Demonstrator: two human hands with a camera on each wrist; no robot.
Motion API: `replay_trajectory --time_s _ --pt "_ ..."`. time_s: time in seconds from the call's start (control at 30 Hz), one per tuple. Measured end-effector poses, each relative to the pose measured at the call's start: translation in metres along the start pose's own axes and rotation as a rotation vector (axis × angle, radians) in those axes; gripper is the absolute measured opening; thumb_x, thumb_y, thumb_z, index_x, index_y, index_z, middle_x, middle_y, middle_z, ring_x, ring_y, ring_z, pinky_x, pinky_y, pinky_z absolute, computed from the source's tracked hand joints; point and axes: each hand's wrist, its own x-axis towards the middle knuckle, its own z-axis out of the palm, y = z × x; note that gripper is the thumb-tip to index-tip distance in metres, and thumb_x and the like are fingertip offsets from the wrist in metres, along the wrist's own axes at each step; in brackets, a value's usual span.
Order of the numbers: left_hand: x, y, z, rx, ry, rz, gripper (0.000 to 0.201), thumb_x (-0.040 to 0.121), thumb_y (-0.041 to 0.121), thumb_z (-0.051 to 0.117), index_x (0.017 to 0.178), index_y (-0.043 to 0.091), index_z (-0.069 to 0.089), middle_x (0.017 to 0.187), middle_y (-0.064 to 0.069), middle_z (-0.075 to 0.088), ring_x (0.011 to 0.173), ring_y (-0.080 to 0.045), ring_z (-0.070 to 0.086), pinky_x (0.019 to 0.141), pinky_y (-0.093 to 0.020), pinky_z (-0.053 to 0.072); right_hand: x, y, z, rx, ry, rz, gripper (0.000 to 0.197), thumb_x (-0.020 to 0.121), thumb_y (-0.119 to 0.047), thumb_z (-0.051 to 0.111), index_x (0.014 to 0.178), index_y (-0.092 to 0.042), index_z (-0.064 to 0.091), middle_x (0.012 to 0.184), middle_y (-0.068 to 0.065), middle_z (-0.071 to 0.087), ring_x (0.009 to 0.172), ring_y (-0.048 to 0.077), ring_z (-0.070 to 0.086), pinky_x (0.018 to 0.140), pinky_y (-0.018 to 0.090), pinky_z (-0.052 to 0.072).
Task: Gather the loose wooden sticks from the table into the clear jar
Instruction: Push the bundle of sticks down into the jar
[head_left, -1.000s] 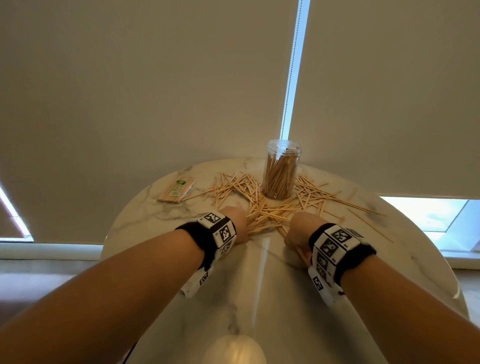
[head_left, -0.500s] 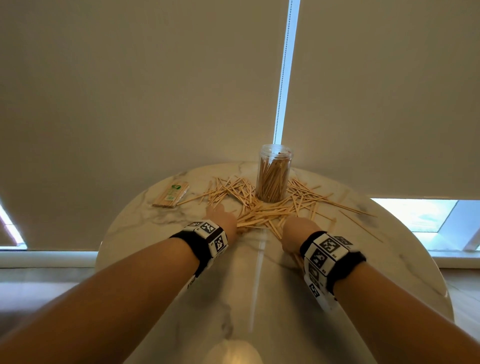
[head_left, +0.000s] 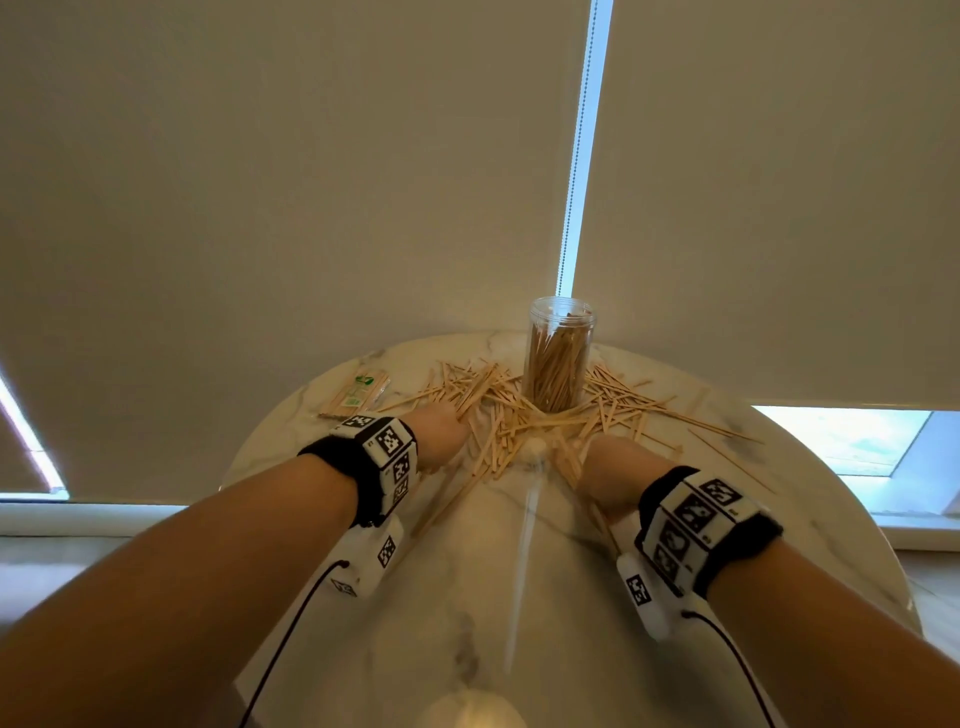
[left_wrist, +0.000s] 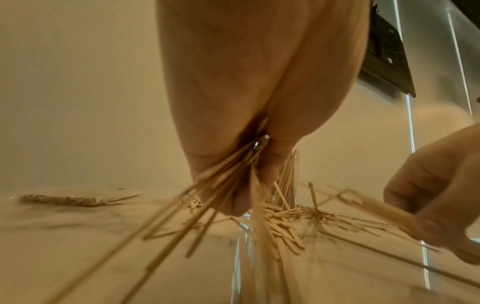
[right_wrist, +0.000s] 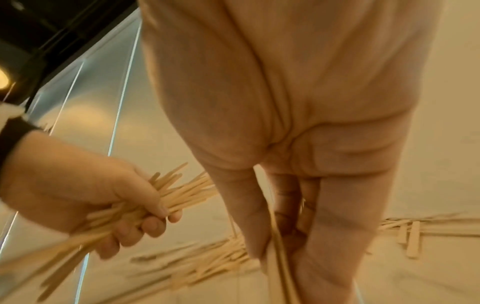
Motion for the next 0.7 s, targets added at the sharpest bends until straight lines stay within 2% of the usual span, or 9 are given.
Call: replay_trajectory --time_s 0.1,0.17,0.27,0.33,0.4,0.47,0.53,0.6,0.7 --pt "0.0 0.0 0.001 -0.298 -0.014 -0.014 0.024 0.105 0.031 0.041 0.102 0.01 0.051 0.087 -0.01 0.054 0.074 -0.025 0.053 0.059 -0.031 0.047 0.008 0.003 -0.006 0.385 0.029 -0.019 0.023 0.089 -0.012 0.066 0.109 -0.001 0.07 0.107 0.017 0.072 0.096 0.028 0.071 0.088 0.041 0.059" --pt "0.001 0.0 0.005 -0.422 -0.024 0.007 0.033 0.104 0.037 0.044 0.11 0.006 0.053 0.084 -0.008 0.055 0.071 -0.024 0.052 0.063 -0.035 0.048 0.007 -0.002 -0.011 0.662 0.065 -0.016 0.011 0.09 -0.007 0.067 0.1 -0.005 0.071 0.1 0.015 0.074 0.091 0.027 0.073 0.082 0.041 0.061" --pt "0.002 0.004 0.01 -0.574 -0.048 0.044 0.03 0.104 0.034 0.045 0.107 0.006 0.053 0.08 -0.008 0.063 0.063 -0.02 0.058 0.064 -0.037 0.05 0.004 -0.011 -0.016 0.881 0.08 -0.063 0.007 0.092 -0.006 0.066 0.099 -0.005 0.068 0.098 0.014 0.073 0.088 0.025 0.074 0.078 0.039 0.063" --pt "-0.002 0.011 0.012 -0.758 -0.07 0.04 0.021 0.106 0.027 0.044 0.112 0.008 0.051 0.093 -0.011 0.068 0.073 -0.021 0.066 0.065 -0.036 0.056 0.004 -0.017 -0.017 0.937 0.091 -0.092 0.007 0.093 -0.007 0.066 0.098 -0.004 0.069 0.096 0.013 0.073 0.085 0.025 0.074 0.077 0.039 0.063" --pt "-0.003 0.017 0.015 -0.856 -0.077 0.052 0.019 0.106 0.026 0.044 0.117 0.012 0.051 0.109 -0.013 0.07 0.092 -0.029 0.07 0.078 -0.043 0.059 0.005 -0.022 -0.016 0.979 0.081 -0.119 0.007 0.093 -0.007 0.066 0.098 -0.004 0.069 0.093 0.012 0.073 0.082 0.024 0.074 0.074 0.037 0.063" --pt "-0.004 0.023 0.019 -0.903 -0.066 0.088 0.017 0.106 0.026 0.044 0.115 0.015 0.053 0.112 -0.014 0.07 0.099 -0.035 0.071 0.086 -0.05 0.058 0.006 -0.03 -0.014 1.034 0.06 -0.169 0.011 0.093 -0.008 0.066 0.101 -0.002 0.069 0.091 0.013 0.075 0.078 0.024 0.075 0.069 0.034 0.063" --pt "-0.004 0.027 0.022 -0.938 -0.042 0.139 0.019 0.105 0.026 0.044 0.117 0.014 0.054 0.109 -0.017 0.07 0.093 -0.038 0.072 0.079 -0.051 0.06 0.008 -0.037 -0.013 1.047 0.108 -0.218 0.013 0.093 -0.013 0.068 0.1 -0.003 0.069 0.088 0.014 0.076 0.076 0.026 0.076 0.07 0.037 0.063" --pt "-0.004 0.029 0.024 -0.991 -0.036 0.195 0.023 0.106 0.025 0.042 0.121 0.014 0.054 0.098 -0.017 0.071 0.082 -0.034 0.073 0.064 -0.041 0.059 0.014 -0.041 -0.013 0.956 0.243 -0.259 0.014 0.093 -0.02 0.069 0.096 -0.007 0.07 0.082 0.011 0.076 0.071 0.024 0.076 0.068 0.039 0.064" --pt "-0.002 0.03 0.022 -1.108 -0.05 0.183 0.024 0.107 0.025 0.039 0.121 0.013 0.055 0.086 -0.012 0.073 0.07 -0.028 0.073 0.059 -0.038 0.057 0.023 -0.045 -0.015 0.705 0.397 -0.36 0.013 0.096 -0.027 0.065 0.095 -0.019 0.076 0.075 0.0 0.075 0.062 0.013 0.073 0.064 0.03 0.063"
